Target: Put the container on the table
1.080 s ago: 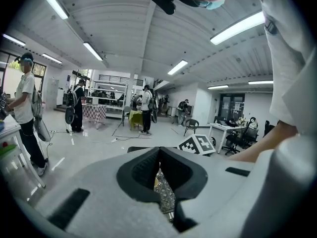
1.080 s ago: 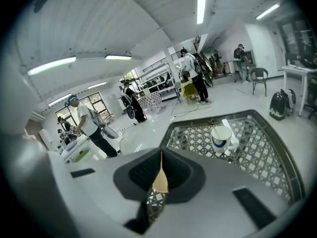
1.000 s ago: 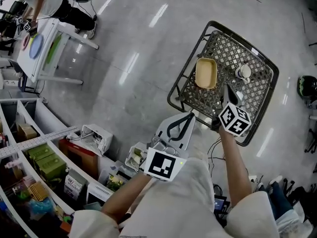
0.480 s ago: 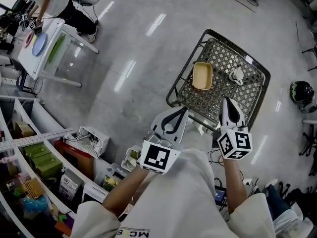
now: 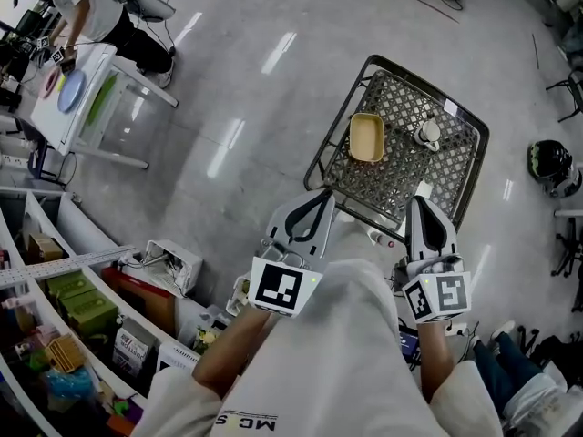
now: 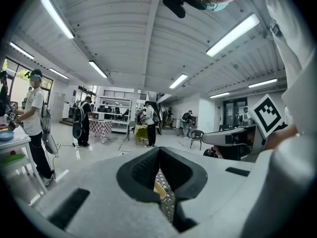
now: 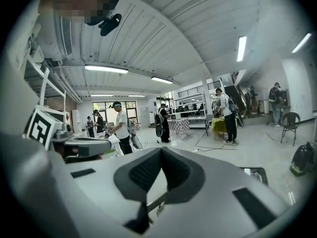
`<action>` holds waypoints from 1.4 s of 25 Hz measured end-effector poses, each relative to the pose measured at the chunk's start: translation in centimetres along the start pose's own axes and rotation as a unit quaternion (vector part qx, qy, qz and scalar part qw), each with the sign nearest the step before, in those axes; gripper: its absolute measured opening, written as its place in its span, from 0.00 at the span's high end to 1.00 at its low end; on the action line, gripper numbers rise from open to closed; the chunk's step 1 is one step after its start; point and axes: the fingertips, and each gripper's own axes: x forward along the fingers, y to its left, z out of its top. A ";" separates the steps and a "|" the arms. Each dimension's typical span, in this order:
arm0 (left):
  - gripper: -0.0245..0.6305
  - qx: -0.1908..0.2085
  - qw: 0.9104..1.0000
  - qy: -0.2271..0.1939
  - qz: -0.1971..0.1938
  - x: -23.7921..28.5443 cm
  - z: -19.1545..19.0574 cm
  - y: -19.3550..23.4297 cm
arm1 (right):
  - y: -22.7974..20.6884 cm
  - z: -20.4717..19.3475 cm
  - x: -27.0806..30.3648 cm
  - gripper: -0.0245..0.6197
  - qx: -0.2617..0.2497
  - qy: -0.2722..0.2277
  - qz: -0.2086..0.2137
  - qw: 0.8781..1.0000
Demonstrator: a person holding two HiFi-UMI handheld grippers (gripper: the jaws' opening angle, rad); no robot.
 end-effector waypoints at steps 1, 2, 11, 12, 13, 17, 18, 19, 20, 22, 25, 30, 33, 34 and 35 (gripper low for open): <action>0.93 0.002 1.000 -0.001 0.001 -0.1 0.1 0.0 | 0.0 0.1 -0.3 0.93 -0.005 -0.002 -0.002 1.000; 0.93 0.003 1.000 -0.002 0.003 -0.2 0.1 0.0 | 0.0 0.1 -0.6 0.93 -0.011 -0.003 -0.007 1.000; 0.93 -0.003 1.000 -0.006 0.008 -1.8 0.3 -0.2 | 1.3 0.0 -2.9 0.93 -0.021 -0.011 -0.021 0.999; 0.93 -0.002 1.000 -0.005 0.009 -1.9 0.3 -0.1 | 1.4 0.0 -2.8 0.93 -0.021 -0.011 -0.020 1.000; 0.93 -0.001 1.000 -0.005 0.010 -2.1 0.3 -0.1 | 1.5 -0.1 -2.8 0.93 -0.020 -0.011 -0.019 1.000; 0.93 -0.002 1.000 -0.005 0.015 -2.5 0.3 0.0 | 1.7 -0.1 -2.9 0.93 -0.021 -0.011 -0.019 1.000; 0.93 -0.002 1.000 -0.005 0.015 -2.6 0.3 0.0 | 1.7 0.0 -2.9 0.93 -0.021 -0.012 -0.018 1.000; 0.93 -0.001 1.000 -0.006 0.015 -2.7 0.3 0.0 | 1.8 0.1 -2.9 0.93 -0.023 -0.013 -0.016 1.000; 0.93 0.000 1.000 -0.006 0.014 -2.8 0.3 0.0 | 2.0 0.1 -2.9 0.93 -0.024 -0.014 -0.014 1.000; 0.93 0.001 1.000 -0.007 0.012 -3.0 0.4 -0.1 | 2.2 0.2 -2.9 0.93 -0.027 -0.014 -0.011 0.999; 0.93 0.001 1.000 -0.008 0.013 -3.2 0.6 -0.1 | 2.6 0.2 -2.7 0.93 -0.026 -0.013 -0.003 1.000; 0.93 0.004 1.000 -0.002 0.012 -3.7 0.4 0.1 | 3.1 0.4 -2.8 0.93 -0.032 -0.012 0.005 0.999; 0.93 0.002 1.000 -0.004 0.013 -3.7 0.6 0.2 | 2.9 0.4 -2.6 0.93 -0.038 -0.009 0.009 0.999; 0.93 0.003 1.000 -0.006 0.013 -3.7 0.6 0.2 | 2.8 0.4 -2.6 0.93 -0.039 -0.009 0.009 0.999; 0.93 0.004 1.000 -0.007 0.013 -3.6 0.6 0.1 | 2.8 0.4 -2.6 0.93 -0.039 -0.009 0.008 0.999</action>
